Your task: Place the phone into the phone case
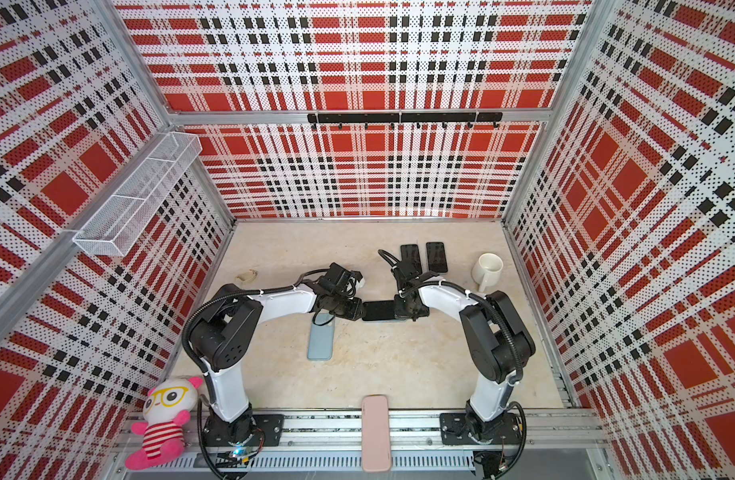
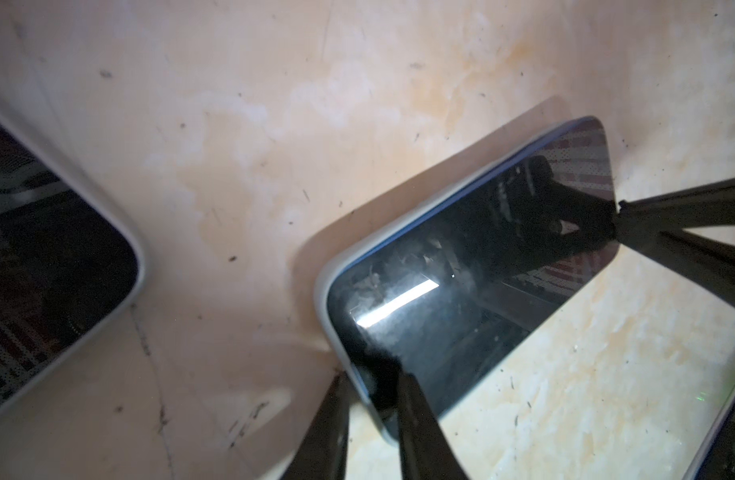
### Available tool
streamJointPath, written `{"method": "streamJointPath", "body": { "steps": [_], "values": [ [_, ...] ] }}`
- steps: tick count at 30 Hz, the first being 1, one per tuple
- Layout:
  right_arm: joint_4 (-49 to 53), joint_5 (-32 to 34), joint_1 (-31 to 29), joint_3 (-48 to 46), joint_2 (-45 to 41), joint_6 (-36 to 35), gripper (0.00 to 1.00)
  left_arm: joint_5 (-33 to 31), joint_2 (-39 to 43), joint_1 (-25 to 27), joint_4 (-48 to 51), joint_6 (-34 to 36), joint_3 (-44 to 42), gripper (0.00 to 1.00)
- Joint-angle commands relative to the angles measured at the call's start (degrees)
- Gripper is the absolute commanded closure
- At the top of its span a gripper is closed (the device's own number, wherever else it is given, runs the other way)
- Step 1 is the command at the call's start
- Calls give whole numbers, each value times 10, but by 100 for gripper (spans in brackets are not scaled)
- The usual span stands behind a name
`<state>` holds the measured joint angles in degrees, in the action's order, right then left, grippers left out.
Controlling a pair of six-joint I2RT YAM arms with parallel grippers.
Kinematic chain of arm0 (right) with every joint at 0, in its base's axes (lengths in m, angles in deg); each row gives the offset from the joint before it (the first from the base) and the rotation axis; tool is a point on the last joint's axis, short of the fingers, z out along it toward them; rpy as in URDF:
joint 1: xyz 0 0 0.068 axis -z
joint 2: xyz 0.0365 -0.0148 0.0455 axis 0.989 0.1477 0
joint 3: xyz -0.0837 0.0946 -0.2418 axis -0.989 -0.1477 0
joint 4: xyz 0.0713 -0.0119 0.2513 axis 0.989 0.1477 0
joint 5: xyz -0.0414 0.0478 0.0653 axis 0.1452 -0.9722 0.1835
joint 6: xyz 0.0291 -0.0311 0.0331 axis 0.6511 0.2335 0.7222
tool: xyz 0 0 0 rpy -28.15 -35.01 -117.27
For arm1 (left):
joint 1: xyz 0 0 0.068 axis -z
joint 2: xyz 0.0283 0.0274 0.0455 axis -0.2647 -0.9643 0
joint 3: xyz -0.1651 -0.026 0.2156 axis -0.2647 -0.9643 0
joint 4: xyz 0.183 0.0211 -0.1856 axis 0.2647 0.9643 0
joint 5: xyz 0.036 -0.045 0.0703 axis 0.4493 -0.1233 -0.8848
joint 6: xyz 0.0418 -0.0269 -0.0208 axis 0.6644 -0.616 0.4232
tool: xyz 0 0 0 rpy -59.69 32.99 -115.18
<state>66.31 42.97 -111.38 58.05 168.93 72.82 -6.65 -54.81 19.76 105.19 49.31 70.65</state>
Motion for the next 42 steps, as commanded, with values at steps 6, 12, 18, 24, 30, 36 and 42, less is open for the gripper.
{"method": "streamJointPath", "body": {
  "steps": [6,12,18,24,30,36,42],
  "values": [
    [-87,-96,-49,-82,154,31,96,-20,-18,0,42,8,-12,76],
    [-118,-111,-54,-84,193,39,96,-16,-21,0,40,7,-11,76],
    [-38,-44,-48,-41,104,26,95,-29,-14,-9,44,11,-10,76],
    [42,-2,-22,25,21,0,91,-31,-10,-10,44,12,-10,76],
    [75,3,12,64,-41,-37,83,-33,-8,-10,45,17,-8,76],
    [99,-21,44,100,-20,-82,78,-34,-6,-9,46,25,-6,75],
    [104,-25,51,133,28,-107,77,-46,-6,-7,50,33,-1,73]
  ]
}}
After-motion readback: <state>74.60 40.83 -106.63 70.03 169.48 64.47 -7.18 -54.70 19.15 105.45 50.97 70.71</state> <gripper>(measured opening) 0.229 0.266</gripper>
